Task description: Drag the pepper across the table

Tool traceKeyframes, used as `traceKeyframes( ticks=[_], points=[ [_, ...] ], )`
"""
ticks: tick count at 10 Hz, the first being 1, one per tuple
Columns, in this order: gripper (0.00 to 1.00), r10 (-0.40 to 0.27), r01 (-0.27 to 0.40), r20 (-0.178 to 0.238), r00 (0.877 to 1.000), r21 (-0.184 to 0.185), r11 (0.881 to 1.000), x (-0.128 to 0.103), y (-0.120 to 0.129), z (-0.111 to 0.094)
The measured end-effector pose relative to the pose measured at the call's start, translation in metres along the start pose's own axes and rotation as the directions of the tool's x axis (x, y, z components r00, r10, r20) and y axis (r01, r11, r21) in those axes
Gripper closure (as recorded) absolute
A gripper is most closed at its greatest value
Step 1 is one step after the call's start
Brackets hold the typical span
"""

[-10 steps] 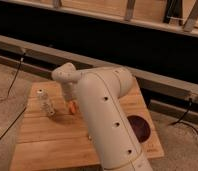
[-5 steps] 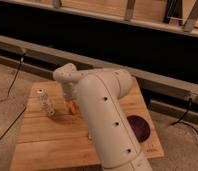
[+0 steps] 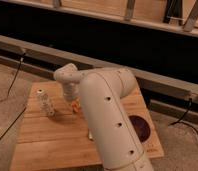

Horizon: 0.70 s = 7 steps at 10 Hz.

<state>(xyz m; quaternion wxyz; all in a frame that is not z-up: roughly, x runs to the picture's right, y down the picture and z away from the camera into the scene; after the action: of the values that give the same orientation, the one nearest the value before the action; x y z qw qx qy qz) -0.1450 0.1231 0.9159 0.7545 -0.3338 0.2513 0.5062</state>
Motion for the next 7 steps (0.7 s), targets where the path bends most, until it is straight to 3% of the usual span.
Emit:
traceKeyframes(
  ticks=[4,7],
  points=[
    [1.00,-0.010,0.010,-0.002,1.000,0.022,1.000,0.020,0.003,-0.008],
    [1.00,-0.036,0.037,-0.033,0.999,0.049,0.998,0.054,0.006,0.001]
  ],
)
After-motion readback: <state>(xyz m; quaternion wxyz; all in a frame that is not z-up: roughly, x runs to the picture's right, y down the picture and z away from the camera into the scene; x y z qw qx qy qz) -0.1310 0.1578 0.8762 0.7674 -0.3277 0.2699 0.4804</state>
